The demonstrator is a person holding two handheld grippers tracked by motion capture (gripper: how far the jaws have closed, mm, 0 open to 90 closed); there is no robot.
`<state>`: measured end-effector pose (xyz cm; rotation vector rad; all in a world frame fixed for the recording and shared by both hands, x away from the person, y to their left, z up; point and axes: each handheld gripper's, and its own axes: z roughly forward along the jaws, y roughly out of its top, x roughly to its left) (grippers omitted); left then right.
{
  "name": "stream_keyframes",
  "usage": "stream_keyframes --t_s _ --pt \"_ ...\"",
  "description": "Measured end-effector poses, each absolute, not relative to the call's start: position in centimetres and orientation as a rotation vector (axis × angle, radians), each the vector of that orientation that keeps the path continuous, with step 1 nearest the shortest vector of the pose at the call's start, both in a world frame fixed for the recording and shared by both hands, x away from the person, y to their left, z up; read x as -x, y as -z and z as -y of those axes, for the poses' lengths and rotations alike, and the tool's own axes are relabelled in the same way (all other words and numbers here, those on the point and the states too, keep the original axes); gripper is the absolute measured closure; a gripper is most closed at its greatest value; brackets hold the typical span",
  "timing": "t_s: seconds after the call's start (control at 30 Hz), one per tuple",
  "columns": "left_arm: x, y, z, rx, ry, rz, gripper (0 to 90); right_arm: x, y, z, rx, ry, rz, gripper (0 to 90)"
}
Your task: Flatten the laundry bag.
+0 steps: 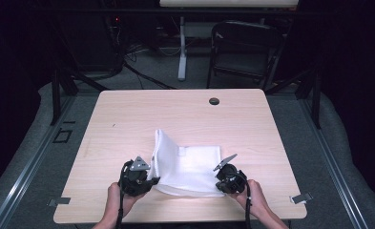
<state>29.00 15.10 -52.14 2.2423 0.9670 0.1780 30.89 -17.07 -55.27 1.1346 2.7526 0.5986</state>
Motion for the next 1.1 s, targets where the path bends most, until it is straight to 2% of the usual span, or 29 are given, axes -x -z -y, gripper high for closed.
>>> stream_keyframes --t_s 0.37,0.47,0.57,0.7,0.83,0.93,1.1 --pt "-29.5 52.6 -15.4 -2.280 -0.112 -0.973 77.5 -31.0 55.4 17.4 -1.149 -0.628 -2.747 90.0" --pt "-29.5 52.7 -15.6 -2.290 -0.102 -0.970 72.8 -31.0 55.4 17.5 -1.159 -0.631 -2.747 90.0" --pt "-29.5 52.7 -15.9 -2.311 -0.108 -0.969 65.4 -30.9 55.5 17.5 -1.174 -0.650 -2.733 90.0" --pt "-29.5 52.7 -16.2 -2.326 -0.142 -0.998 46.6 -31.0 55.4 17.6 -1.157 -0.624 -2.742 90.0" --pt "-29.6 52.5 -17.2 -2.306 -0.174 -1.047 33.0 -31.1 55.3 18.0 -1.171 -0.609 -2.746 90.0" --pt "-29.5 52.1 -17.9 -2.279 -0.220 -1.074 25.3 -31.1 55.3 18.1 -1.178 -0.615 -2.743 90.0" --pt "-29.3 51.5 -18.5 -2.232 -0.257 -1.092 19.9 -31.1 55.2 18.3 -1.169 -0.596 -2.742 90.0"
